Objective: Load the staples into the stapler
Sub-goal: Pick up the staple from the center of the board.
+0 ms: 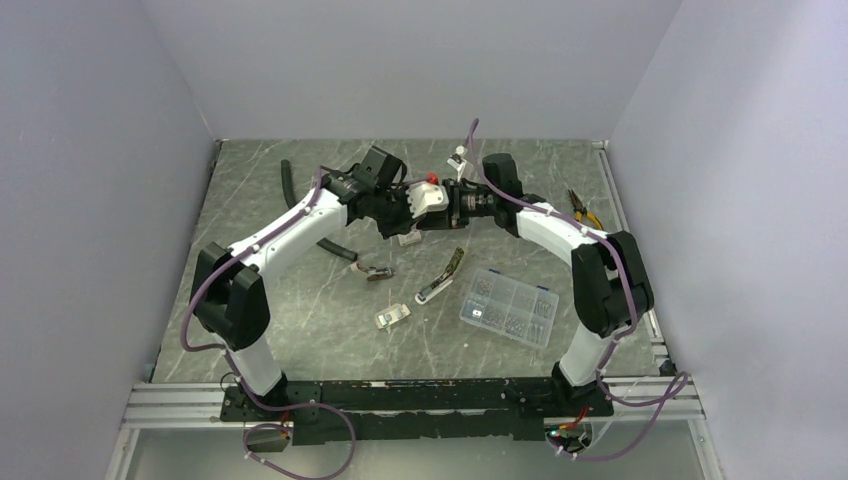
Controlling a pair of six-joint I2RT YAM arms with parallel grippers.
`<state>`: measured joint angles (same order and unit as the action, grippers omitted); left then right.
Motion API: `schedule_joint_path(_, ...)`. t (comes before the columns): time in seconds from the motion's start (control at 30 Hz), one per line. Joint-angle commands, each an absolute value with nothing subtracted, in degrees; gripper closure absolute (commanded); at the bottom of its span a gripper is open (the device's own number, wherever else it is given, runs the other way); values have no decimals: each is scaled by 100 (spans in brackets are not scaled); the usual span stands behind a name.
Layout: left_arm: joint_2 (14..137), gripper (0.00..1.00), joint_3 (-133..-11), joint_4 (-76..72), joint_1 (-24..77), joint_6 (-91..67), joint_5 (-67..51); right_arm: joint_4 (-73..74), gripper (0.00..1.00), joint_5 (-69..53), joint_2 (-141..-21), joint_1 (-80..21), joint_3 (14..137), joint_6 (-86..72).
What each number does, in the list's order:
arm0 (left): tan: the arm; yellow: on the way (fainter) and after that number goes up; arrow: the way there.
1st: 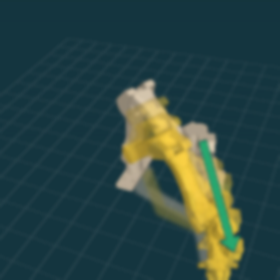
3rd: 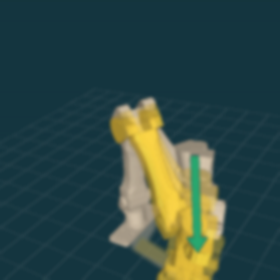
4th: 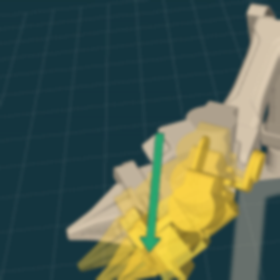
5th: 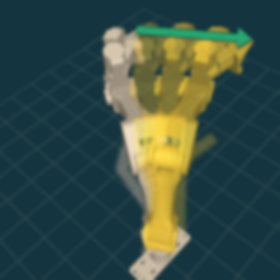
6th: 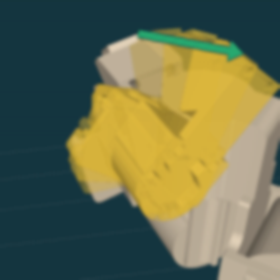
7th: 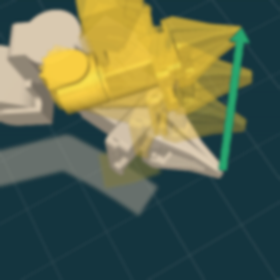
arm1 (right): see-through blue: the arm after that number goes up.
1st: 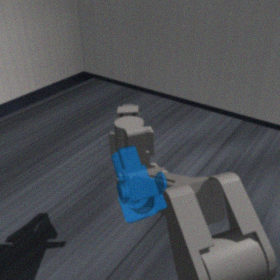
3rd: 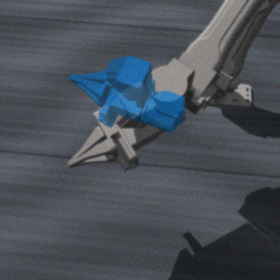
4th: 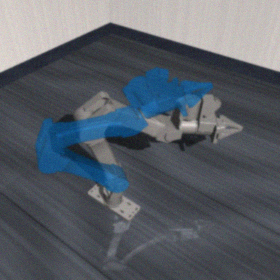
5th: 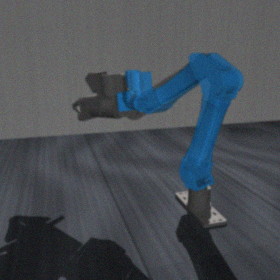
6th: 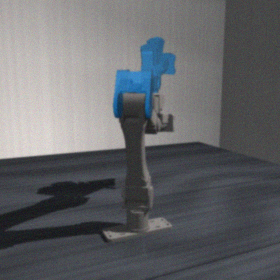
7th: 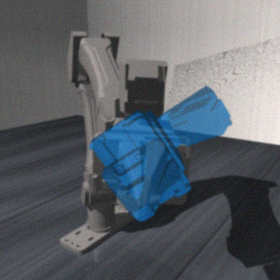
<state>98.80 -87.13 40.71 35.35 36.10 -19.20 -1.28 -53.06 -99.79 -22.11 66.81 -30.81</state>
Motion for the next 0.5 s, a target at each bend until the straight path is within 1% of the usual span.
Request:
schedule_joint_path(0.0,9529,83,-8774,3955,3564,3447,-2087,-370,65,-5437,-10087,-2282,6743,-3025)
schedule_joint_path(0.47,9500,83,-8635,3900,3569,3454,-2174,-639,66,-5636,-10243,-2319,6830,-3236)
